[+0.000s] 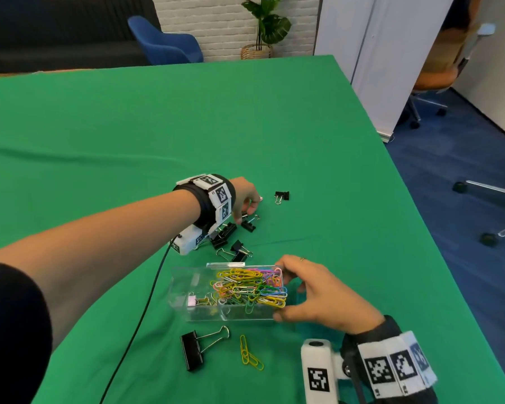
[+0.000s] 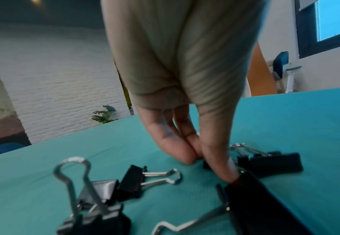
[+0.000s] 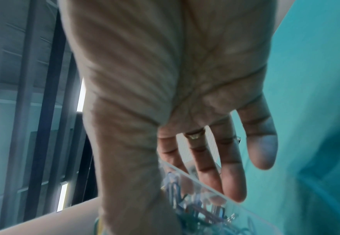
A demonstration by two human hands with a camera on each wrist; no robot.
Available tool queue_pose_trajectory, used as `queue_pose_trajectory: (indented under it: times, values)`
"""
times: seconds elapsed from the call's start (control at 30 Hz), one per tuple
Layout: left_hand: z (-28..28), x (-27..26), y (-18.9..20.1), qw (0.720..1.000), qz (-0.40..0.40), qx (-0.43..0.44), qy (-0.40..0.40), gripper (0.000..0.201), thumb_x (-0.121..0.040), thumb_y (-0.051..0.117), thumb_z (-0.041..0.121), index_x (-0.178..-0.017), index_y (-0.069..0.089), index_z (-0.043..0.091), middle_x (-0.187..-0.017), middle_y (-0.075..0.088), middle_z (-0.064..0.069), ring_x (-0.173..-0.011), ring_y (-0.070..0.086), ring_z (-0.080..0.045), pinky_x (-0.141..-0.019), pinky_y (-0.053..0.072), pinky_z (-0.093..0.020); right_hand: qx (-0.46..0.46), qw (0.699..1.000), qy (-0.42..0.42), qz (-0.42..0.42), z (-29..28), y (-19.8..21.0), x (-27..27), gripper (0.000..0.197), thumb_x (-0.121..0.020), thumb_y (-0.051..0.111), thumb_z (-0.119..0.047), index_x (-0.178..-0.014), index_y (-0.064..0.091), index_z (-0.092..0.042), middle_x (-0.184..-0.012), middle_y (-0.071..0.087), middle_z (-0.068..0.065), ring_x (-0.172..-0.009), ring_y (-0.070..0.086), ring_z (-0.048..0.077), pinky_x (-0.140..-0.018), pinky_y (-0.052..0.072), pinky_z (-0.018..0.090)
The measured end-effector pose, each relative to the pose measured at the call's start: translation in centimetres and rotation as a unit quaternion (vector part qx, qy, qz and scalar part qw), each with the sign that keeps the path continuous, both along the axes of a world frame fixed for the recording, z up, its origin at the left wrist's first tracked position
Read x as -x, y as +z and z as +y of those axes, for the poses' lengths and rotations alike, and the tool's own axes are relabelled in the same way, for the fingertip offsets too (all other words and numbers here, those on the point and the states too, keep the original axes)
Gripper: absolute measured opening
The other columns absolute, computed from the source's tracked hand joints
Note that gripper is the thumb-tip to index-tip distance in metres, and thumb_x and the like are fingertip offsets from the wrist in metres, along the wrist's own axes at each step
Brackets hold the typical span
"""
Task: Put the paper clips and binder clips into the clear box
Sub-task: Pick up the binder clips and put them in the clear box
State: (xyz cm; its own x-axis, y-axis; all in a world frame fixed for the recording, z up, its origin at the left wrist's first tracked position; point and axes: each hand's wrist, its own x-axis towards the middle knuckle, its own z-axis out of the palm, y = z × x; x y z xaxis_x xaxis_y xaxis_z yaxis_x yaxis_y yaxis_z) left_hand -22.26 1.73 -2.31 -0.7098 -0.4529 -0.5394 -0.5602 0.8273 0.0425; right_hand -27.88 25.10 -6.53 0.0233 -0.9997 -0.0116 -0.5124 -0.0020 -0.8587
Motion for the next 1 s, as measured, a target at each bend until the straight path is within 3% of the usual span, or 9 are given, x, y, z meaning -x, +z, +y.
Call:
queue_pose_trajectory:
  times: [0.1,0.2,0.27,0.4,0.53,0.67,0.83,0.93,1.0]
  values:
    - [-0.4,0.0,-0.1,1.0,0.013,0.006,0.003,0.016,-0.078,0.069,0.008,-0.086,0.055,0.01,-0.083,0.055,-0.004,-0.057,0.044,-0.004,-0.033,0.032,0.0,0.005,1.0,-0.001,0.0,-0.1,-0.3,0.1,0.041,-0.057,0.074,-0.028,-0.092,0.054,-0.024,-0.091,0.053,-0.011,-0.09,0.049,0.003,-0.067,0.033,0.001]
    - [-1.3,0.1,0.3,0.996,0.078,0.011,0.042,0.015,-0.084,0.062,0.009,-0.076,0.05,0.013,-0.076,0.051,0.001,-0.062,0.048,-0.009,-0.04,0.039,-0.004,0.009,1.0,0.003,-0.001,-0.1,-0.4,0.1,0.044,-0.055,0.073,-0.036,-0.093,0.054,-0.025,-0.091,0.053,-0.013,-0.091,0.049,0.002,-0.067,0.034,0.001]
    - [-1.9,0.3,0.8,0.986,0.129,-0.013,0.1,0.009,-0.084,0.061,0.006,-0.089,0.053,0.008,-0.083,0.053,-0.001,-0.064,0.05,-0.009,-0.049,0.047,-0.011,0.006,1.0,0.005,-0.005,-0.1,-0.4,0.1,0.041,-0.056,0.073,-0.033,-0.091,0.052,-0.027,-0.091,0.053,-0.012,-0.092,0.049,0.003,-0.068,0.034,0.001]
    - [-1.6,1.4,0.8,0.985,0.121,-0.047,0.114,0.037,-0.083,0.062,0.004,-0.119,0.053,0.01,-0.083,0.055,0.0,-0.079,0.055,-0.019,-0.063,0.052,-0.026,0.003,1.0,0.004,-0.014,0.0,-0.4,0.2,0.039,-0.059,0.074,-0.028,-0.092,0.053,-0.026,-0.092,0.054,-0.011,-0.092,0.049,0.002,-0.069,0.034,0.001]
    - [-1.0,2.0,0.5,0.994,0.078,0.002,0.078,0.032,-0.083,0.063,0.006,-0.114,0.058,0.005,-0.101,0.061,-0.014,-0.083,0.051,-0.019,-0.057,0.045,-0.021,0.005,1.0,0.005,-0.008,-0.1,-0.5,0.2,0.039,-0.06,0.074,-0.027,-0.094,0.055,-0.023,-0.091,0.053,-0.013,-0.091,0.048,0.002,-0.068,0.033,0.002]
    - [-1.4,2.1,0.3,0.997,0.055,0.023,0.056,0.03,-0.085,0.062,0.01,-0.113,0.057,0.0,-0.111,0.06,-0.016,-0.085,0.048,-0.017,-0.043,0.037,-0.008,0.008,1.0,0.004,-0.006,0.0,-0.4,0.2,0.039,-0.061,0.075,-0.025,-0.094,0.054,-0.023,-0.09,0.052,-0.013,-0.091,0.048,0.003,-0.069,0.033,0.001]
    - [-1.3,2.1,0.2,0.995,0.082,0.008,0.057,0.031,-0.084,0.062,0.005,-0.113,0.054,-0.003,-0.118,0.059,-0.018,-0.085,0.048,-0.018,-0.039,0.038,-0.004,0.007,1.0,0.005,-0.001,0.0,-0.3,0.2,0.038,-0.064,0.078,-0.02,-0.095,0.055,-0.02,-0.087,0.049,-0.015,-0.089,0.047,0.002,-0.068,0.033,0.003]
    - [-1.2,2.1,0.2,0.993,0.087,-0.023,0.073,0.041,-0.083,0.064,0.007,-0.121,0.048,0.005,-0.111,0.059,-0.015,-0.085,0.05,-0.019,-0.049,0.04,-0.014,0.009,1.0,0.005,-0.002,0.1,-0.3,0.2,0.039,-0.062,0.076,-0.023,-0.093,0.053,-0.024,-0.087,0.048,-0.016,-0.089,0.046,0.001,-0.067,0.033,0.003]
    - [-1.4,2.1,0.1,0.993,0.065,-0.042,0.09,0.038,-0.083,0.063,0.009,-0.119,0.05,0.007,-0.101,0.057,-0.011,-0.085,0.053,-0.021,-0.058,0.044,-0.018,0.009,1.0,0.003,0.003,0.1,-0.2,0.2,0.039,-0.06,0.073,-0.028,-0.094,0.053,-0.024,-0.087,0.048,-0.016,-0.09,0.047,0.002,-0.067,0.032,0.002]
